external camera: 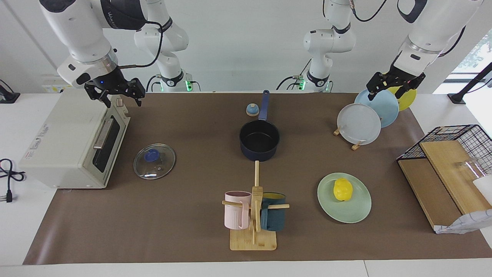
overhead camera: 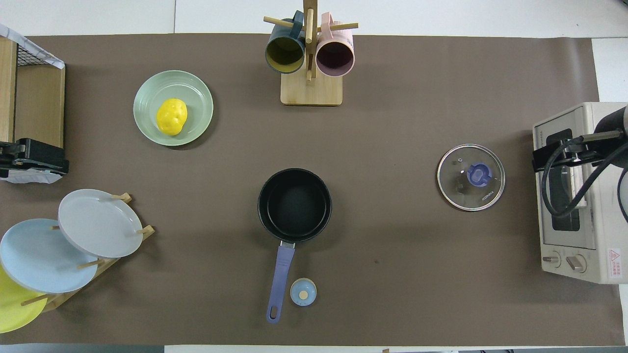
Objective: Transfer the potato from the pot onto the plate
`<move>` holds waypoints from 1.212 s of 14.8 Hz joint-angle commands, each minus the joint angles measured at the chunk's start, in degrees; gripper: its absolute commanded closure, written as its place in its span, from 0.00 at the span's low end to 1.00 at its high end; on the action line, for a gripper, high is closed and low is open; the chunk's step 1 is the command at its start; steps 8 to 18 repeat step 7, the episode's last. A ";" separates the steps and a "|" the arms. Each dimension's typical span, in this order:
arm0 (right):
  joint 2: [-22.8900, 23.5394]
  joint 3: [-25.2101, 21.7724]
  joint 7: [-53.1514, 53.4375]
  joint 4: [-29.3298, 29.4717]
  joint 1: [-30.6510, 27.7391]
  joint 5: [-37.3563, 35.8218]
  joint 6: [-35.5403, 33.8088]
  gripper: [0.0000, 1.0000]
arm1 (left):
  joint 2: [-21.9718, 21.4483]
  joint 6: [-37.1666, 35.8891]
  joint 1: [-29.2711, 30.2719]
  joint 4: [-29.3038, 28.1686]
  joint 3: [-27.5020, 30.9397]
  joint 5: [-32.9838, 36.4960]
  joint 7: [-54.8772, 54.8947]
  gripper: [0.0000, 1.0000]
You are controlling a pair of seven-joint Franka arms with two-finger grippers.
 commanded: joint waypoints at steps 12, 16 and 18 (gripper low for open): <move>-0.07 0.45 0.63 0.03 -0.98 1.16 0.68 0.00 | -0.88 1.35 0.10 -1.25 0.22 -0.93 2.08 0.00; -0.07 0.45 0.63 0.03 -0.98 1.16 0.68 0.00 | -0.88 1.35 0.10 -1.25 0.22 -0.93 2.08 0.00; -0.07 0.45 0.63 0.03 -0.98 1.16 0.68 0.00 | -0.88 1.35 0.10 -1.25 0.22 -0.93 2.08 0.00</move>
